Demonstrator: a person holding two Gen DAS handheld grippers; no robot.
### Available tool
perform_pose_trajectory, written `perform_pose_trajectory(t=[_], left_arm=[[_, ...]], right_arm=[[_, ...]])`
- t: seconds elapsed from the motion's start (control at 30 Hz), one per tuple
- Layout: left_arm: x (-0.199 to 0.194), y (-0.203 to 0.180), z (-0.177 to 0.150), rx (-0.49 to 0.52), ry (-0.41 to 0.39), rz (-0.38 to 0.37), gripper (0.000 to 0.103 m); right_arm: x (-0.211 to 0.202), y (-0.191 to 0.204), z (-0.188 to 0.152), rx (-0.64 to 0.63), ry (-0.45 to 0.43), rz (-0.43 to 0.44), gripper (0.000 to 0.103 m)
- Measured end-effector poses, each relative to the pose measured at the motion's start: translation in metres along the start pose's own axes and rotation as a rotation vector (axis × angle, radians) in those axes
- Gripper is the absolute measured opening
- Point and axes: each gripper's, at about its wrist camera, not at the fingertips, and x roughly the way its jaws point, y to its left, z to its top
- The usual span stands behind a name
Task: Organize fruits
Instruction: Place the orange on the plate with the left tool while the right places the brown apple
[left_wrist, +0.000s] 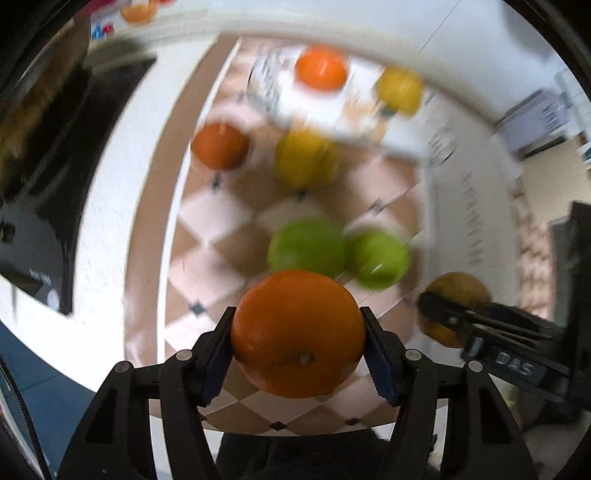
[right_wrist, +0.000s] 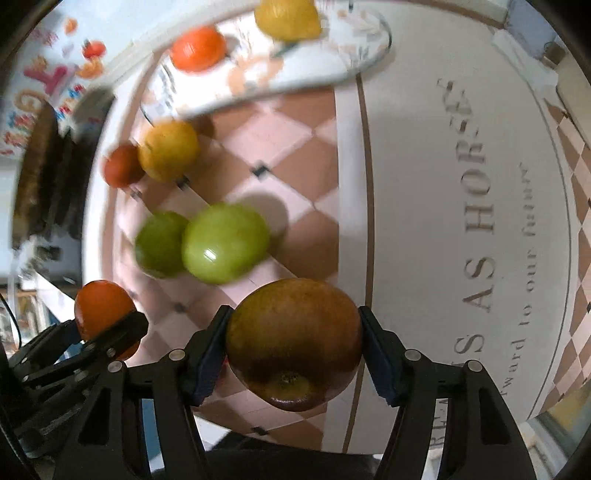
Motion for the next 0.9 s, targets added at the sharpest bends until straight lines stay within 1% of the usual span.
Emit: perform_pose_trajectory(t=[0.1,0.17,0.23,0.3,0.33,0.37,0.43,0.57,0.63,0.77,0.9], left_arm=[[-0.035,-0.007,0.033,0.012,-0.062,-0.046,0.061],[-0.046,-0.007,0.061,0.015,-0.082,-0.066,0.061],[-0.046,-0.006,0.090,0.017,-0.088,-0.062,0.061],[-0.033,0.003,0.125,0.010,-0.080,-0.041,0.061],[-0.026,0.008,0.133,0.003,-0.070,-0.033,0.061],[-0.014,0.014,0.148,-0.006,-0.049,-0.027,0.061],[0.011,0.022,0.166,-0.029,0.003,-0.034,0.061],[0.058,0.034,0.194,-0.095,0.133,-0.063,0.061],[0.073,0.037,0.202,-0.117,0.170,-0.072,0.061],[0.090,0.038,0.211,-0.135,0.209,-0.070,0.061],[0.099,0.039,0.217,-0.149,0.231,-0.066,0.061]], right_arm=[[-0.033,0.007,0.025,-0.001,-0.070,0.047,0.069],[-0.048,0.015,0.047,-0.008,-0.107,0.067,0.069],[-0.054,0.020,0.071,-0.012,-0.129,0.073,0.069],[-0.050,0.027,0.100,-0.017,-0.141,0.059,0.069],[-0.046,0.026,0.110,-0.016,-0.140,0.056,0.069],[-0.039,0.030,0.125,-0.016,-0.134,0.054,0.069],[-0.024,0.032,0.148,-0.014,-0.113,0.056,0.069],[0.010,0.038,0.173,-0.040,-0.078,0.053,0.069],[0.026,0.041,0.181,-0.051,-0.060,0.048,0.069],[0.050,0.042,0.190,-0.073,-0.030,0.038,0.069],[0.059,0.039,0.193,-0.082,-0.021,0.045,0.069]])
